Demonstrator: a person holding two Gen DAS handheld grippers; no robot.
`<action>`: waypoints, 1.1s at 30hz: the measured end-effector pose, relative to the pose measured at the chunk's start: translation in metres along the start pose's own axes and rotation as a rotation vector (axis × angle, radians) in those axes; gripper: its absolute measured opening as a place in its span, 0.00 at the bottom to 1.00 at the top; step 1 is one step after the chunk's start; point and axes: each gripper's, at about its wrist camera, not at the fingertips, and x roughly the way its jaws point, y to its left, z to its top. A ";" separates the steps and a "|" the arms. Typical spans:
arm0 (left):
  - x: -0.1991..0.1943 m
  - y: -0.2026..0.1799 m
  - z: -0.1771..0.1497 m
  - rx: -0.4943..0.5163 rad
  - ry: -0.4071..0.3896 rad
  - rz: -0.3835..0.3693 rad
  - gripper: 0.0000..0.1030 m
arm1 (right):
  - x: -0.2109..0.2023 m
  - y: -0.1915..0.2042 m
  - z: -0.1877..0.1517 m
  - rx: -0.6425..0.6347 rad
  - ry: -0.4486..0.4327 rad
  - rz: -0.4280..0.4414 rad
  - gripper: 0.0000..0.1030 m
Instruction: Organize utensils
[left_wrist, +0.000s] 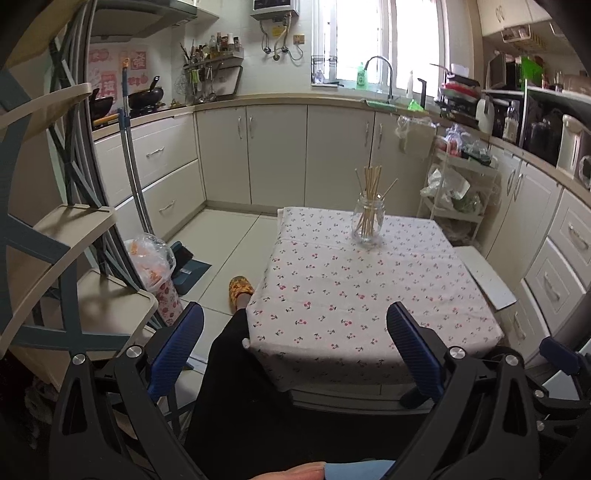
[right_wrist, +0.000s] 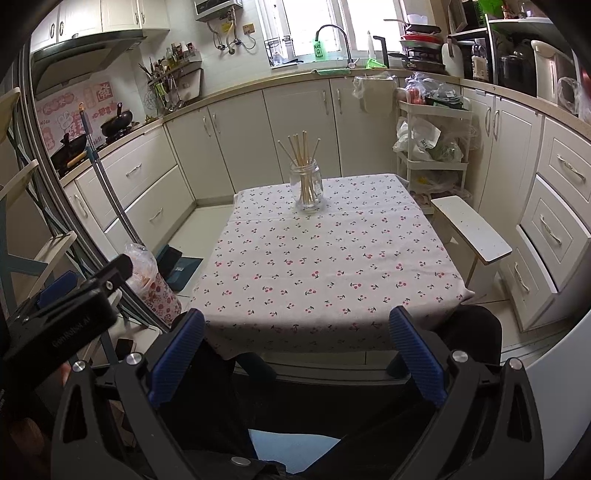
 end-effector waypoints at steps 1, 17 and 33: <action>-0.001 0.002 0.000 -0.008 -0.006 -0.002 0.93 | -0.001 0.000 0.000 -0.001 -0.001 0.001 0.93; -0.005 0.002 -0.003 -0.002 -0.008 -0.003 0.93 | -0.008 0.008 -0.001 -0.026 -0.010 0.016 0.93; -0.006 0.000 -0.005 0.006 -0.004 -0.009 0.93 | -0.007 0.011 -0.004 -0.028 -0.003 0.022 0.93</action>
